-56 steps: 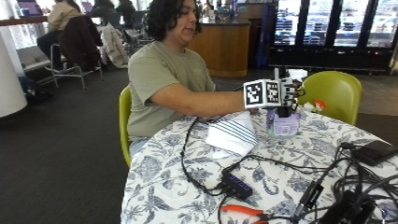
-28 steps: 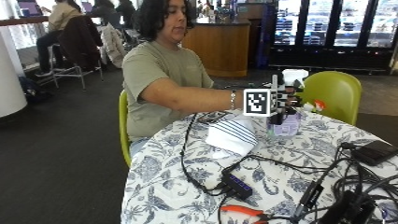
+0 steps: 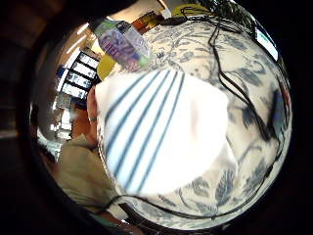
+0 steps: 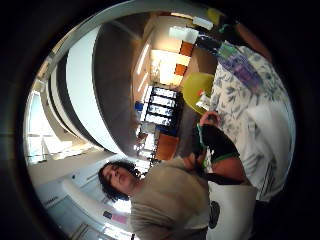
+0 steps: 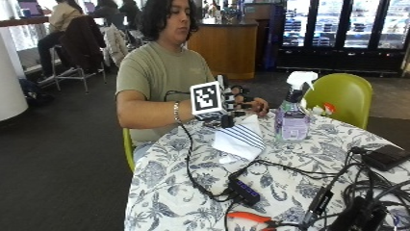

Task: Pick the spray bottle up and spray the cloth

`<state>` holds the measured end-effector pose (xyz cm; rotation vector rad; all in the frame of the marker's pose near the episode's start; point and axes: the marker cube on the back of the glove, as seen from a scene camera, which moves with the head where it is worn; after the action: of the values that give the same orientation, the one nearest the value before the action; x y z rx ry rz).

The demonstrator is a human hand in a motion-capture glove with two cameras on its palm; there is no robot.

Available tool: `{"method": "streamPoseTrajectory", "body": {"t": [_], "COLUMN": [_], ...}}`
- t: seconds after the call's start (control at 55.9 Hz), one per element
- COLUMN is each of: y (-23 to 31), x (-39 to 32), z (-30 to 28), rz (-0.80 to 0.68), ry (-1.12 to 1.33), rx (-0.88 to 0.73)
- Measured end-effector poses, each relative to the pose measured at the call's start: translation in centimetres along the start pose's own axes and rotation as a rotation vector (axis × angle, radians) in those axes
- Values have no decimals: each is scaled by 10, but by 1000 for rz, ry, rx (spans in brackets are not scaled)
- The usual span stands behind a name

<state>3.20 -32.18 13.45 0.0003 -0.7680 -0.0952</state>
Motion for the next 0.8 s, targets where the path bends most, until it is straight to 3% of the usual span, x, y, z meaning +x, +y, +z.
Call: {"method": "streamPoseTrajectory", "body": {"t": [0.179,0.411,0.805], "y": [56,114,168], "x": [-15,-28,-51], "z": [-39,-58,-32], "rz": [1,30,-41], "ry": [147,578,771], "rx": [-46,-137,-209]}}
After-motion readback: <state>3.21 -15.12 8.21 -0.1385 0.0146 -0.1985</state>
